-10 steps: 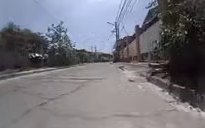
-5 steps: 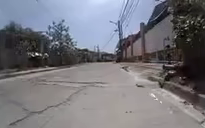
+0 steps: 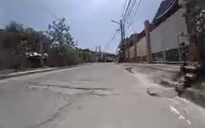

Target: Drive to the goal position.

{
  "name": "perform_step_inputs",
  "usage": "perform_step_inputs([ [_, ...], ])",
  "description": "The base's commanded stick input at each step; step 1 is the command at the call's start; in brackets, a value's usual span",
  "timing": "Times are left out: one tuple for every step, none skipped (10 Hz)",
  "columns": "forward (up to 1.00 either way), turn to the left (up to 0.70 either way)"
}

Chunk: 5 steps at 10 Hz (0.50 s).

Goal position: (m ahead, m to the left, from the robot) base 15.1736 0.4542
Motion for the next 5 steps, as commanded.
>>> perform_step_inputs([
  [1.0, -0.36],
  [1.0, -0.36],
  [1.0, -0.36],
  [1.0, -0.36],
  [1.0, -0.36],
])
